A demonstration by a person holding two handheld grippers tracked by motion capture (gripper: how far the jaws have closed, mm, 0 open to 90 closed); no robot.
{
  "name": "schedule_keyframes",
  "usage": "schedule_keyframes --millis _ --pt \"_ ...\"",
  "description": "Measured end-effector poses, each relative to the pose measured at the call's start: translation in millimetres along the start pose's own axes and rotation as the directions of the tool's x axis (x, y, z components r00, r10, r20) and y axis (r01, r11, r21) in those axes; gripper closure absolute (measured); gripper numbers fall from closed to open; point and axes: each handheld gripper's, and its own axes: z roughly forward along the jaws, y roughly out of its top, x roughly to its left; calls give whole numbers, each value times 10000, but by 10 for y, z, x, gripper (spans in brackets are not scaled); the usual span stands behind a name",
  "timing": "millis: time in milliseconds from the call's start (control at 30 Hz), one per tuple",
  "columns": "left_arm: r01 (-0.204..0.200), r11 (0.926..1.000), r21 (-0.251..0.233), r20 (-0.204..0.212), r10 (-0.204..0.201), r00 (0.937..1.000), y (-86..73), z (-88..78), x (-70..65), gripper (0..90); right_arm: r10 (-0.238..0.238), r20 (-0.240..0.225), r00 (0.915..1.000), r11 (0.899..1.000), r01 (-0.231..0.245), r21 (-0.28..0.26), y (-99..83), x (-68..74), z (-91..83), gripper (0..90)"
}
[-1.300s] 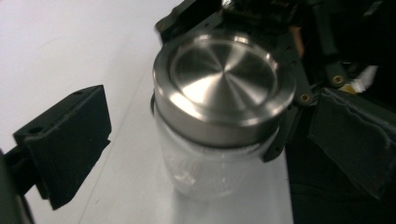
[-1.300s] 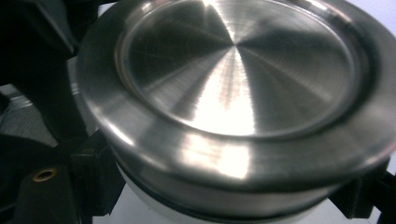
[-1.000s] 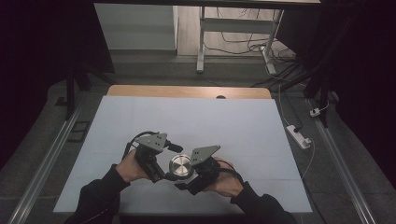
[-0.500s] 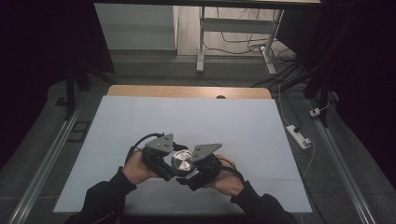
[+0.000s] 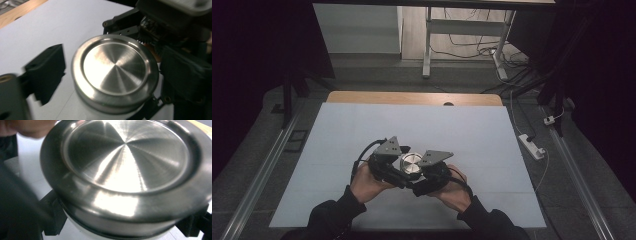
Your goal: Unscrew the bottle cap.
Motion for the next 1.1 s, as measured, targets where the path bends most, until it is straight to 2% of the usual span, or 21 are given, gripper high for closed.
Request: schedule_keyframes --millis 67,100,133,167,267,367,400,467,567,600,667,733,867,900,967,1033,1100 --pt "-310 9993 191 527 299 9982 3 -81 41 31 9 -311 9995 10000 -10 -52 4 -10 -12 144" --pt "-590 9979 281 814 565 9951 -2 -116 59 30 -54 -495 9988 10000 51 -73 4 -13 -17 144" --pt "-853 9955 403 1258 796 9889 -10 -141 75 30 -114 -752 9971 9999 109 -70 4 -14 -20 144" --pt "-1071 9933 443 1495 994 9838 -20 -162 81 28 -182 -956 9953 9998 176 -67 5 -9 -20 144" --pt "-1708 9833 630 1987 1553 9677 -37 -192 83 30 -524 -1541 9867 9986 526 -27 10 36 -10 144" --pt "-2267 9709 776 2422 2022 9489 -52 -185 67 44 -1025 -2111 9721 9944 1055 28 12 84 9 144" --pt "-2391 9676 811 2483 2127 9451 -59 -175 61 45 -1046 -2284 9679 9941 1082 36 14 108 16 144" --pt "-2598 9624 797 2813 2284 9321 -74 -151 52 57 -1325 -2581 9570 9906 1369 -11 16 133 23 144" --pt "-2723 9596 709 3068 2388 9213 -91 -123 46 96 -1583 -2788 9472 9867 1625 -82 23 168 20 144" --pt "-2759 9592 621 3162 2432 9170 -99 -117 47 120 -1581 -2808 9466 9867 1621 -90 26 178 17 144" --pt "-2706 9613 516 3222 2405 9156 -104 -109 48 163 -1582 -2786 9473 9867 1620 -93 31 182 13 144" --pt "-2646 9632 475 2890 2403 9267 -102 -106 34 189 -1545 -2646 9519 9873 1585 -64 32 164 10 144" --pt "-2135 9752 585 2044 1977 9587 -79 -66 4 191 -1345 -2193 9663 9905 1375 -15 31 110 2 144" --pt "-2027 9771 654 1802 1882 9655 -68 -54 -1 192 -1215 -1990 9724 9922 1250 47 34 102 -1 144" --pt "-1596 9851 639 1186 1513 9814 -49 -22 -29 194 -1061 -1609 9813 9941 1087 73 37 78 1 144" --pt "-1174 9909 664 495 1143 9922 -28 9 -61 195 -700 -1286 9892 9974 712 52 38 53 1 144" --pt "-811 9945 663 -189 826 9964 -10 47 -103 195 -518 -854 9950 9986 526 76 39 25 2 144"
